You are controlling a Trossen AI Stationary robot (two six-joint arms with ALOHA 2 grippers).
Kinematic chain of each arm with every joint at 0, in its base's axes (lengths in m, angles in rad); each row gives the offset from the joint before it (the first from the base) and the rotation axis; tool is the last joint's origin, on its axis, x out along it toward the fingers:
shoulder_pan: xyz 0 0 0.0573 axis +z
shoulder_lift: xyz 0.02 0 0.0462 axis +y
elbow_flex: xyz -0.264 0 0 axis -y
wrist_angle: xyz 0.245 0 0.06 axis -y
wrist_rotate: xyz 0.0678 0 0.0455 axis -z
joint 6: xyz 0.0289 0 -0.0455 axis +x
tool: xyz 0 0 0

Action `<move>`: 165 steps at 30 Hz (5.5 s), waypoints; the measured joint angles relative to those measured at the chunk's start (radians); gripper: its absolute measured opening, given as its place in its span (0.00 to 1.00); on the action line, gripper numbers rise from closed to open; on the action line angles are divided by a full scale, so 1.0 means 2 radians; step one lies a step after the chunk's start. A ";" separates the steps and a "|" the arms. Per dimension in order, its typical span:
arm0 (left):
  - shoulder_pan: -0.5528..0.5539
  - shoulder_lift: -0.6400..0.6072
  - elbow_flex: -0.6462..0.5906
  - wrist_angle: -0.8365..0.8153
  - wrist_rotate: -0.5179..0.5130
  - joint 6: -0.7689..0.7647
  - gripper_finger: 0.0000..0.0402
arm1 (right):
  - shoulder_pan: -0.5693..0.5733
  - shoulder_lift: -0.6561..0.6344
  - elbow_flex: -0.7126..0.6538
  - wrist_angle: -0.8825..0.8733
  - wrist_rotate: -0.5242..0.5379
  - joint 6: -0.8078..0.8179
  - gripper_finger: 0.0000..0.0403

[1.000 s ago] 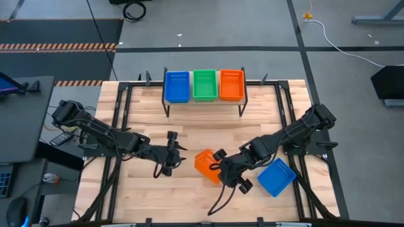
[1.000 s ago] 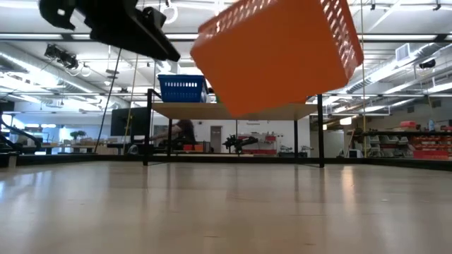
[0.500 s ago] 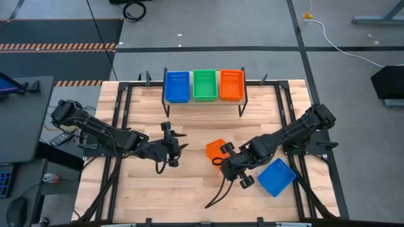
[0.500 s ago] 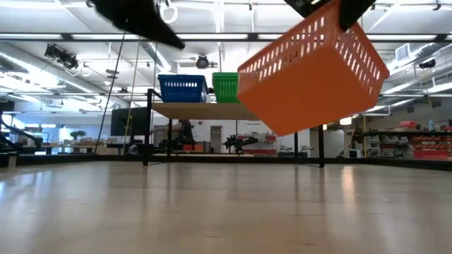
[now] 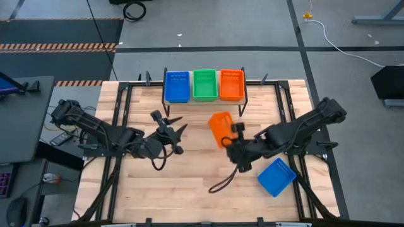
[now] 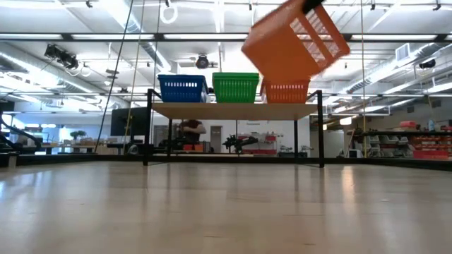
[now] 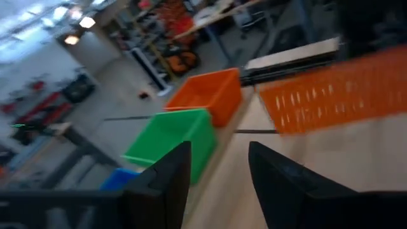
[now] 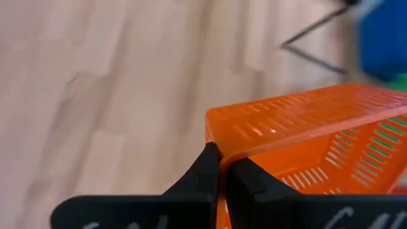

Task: Stack baskets on shelf by color
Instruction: Stack the orange bin on top of the orange bin on the shelf

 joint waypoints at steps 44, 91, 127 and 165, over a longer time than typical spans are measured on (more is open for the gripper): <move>0.022 -0.006 0.004 -0.096 0.068 -0.031 0.38 | -0.264 -0.088 0.000 0.068 0.071 -0.086 0.04; 0.038 -0.019 -0.008 -0.116 0.184 -0.062 0.37 | -0.341 -0.087 0.000 0.019 -0.060 -0.111 0.15; 0.034 -0.019 -0.008 -0.121 0.184 -0.065 0.37 | -0.346 -0.079 -0.029 -0.051 -0.067 -0.071 0.29; 0.035 -0.019 -0.008 -0.114 0.184 -0.056 0.35 | -0.346 -0.077 0.035 -0.089 -0.058 -0.146 0.05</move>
